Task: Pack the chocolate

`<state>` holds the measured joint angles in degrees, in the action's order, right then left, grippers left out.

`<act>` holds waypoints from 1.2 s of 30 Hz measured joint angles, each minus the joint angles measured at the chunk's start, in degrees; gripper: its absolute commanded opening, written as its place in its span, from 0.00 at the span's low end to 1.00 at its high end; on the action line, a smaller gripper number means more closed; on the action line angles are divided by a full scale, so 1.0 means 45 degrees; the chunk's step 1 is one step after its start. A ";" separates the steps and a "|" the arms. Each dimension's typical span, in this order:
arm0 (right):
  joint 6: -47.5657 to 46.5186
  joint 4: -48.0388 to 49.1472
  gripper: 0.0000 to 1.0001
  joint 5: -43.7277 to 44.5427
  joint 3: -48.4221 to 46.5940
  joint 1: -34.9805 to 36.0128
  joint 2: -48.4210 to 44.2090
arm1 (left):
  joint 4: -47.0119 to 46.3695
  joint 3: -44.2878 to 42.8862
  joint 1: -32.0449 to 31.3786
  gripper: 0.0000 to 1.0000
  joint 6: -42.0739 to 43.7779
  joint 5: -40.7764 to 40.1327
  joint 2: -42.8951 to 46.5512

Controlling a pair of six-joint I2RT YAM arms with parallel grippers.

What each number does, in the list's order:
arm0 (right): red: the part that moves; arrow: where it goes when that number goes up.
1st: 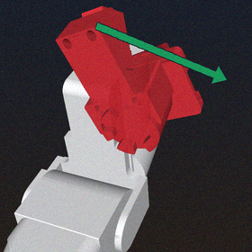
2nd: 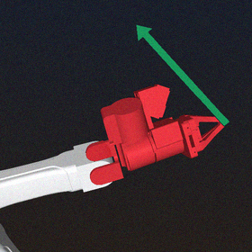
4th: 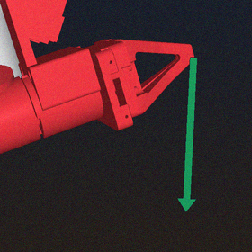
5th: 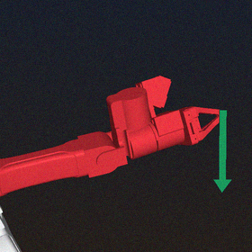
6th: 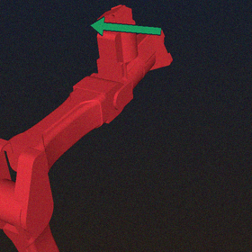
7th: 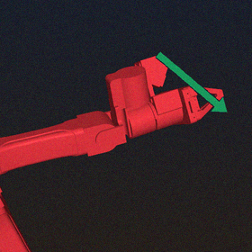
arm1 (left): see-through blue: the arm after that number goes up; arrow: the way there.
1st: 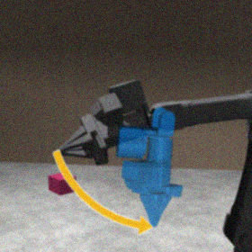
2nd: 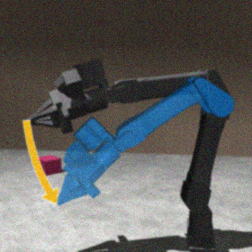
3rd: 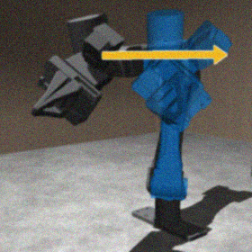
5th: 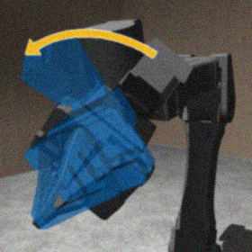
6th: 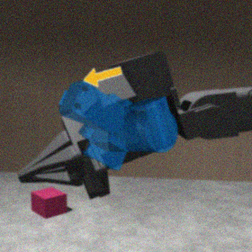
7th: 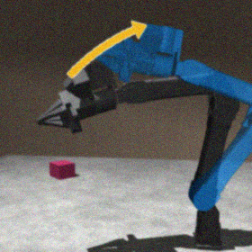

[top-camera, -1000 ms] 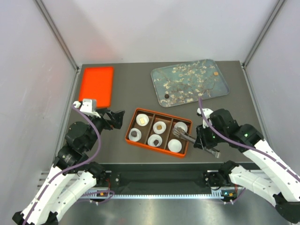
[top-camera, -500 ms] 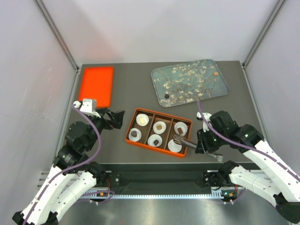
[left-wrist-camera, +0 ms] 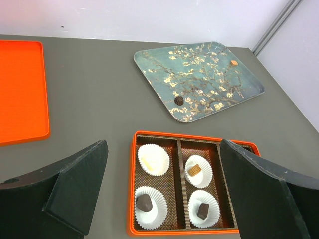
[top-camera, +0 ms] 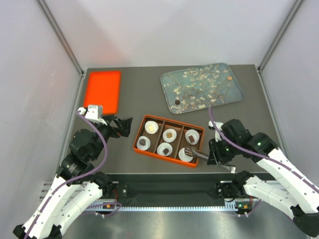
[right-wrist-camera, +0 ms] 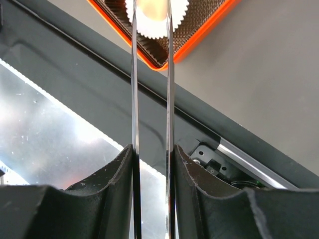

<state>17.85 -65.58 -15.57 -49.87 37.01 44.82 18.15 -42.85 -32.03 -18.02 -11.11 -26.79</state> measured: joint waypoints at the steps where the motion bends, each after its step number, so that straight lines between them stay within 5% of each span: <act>1: 0.0058 0.0029 0.33 0.0000 0.0078 0.0000 0.0024 | 0.0000 0.0000 0.0000 0.99 0.0000 -0.0005 0.0000; 36: 0.0194 0.0811 0.40 -0.0029 0.0325 0.0000 0.0554 | 0.0000 0.0000 0.0000 0.99 0.0000 -0.0005 0.0000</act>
<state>18.72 -61.93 -15.70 -48.40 37.01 47.31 18.15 -42.85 -32.03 -18.02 -11.14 -26.79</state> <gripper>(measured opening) 0.401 0.991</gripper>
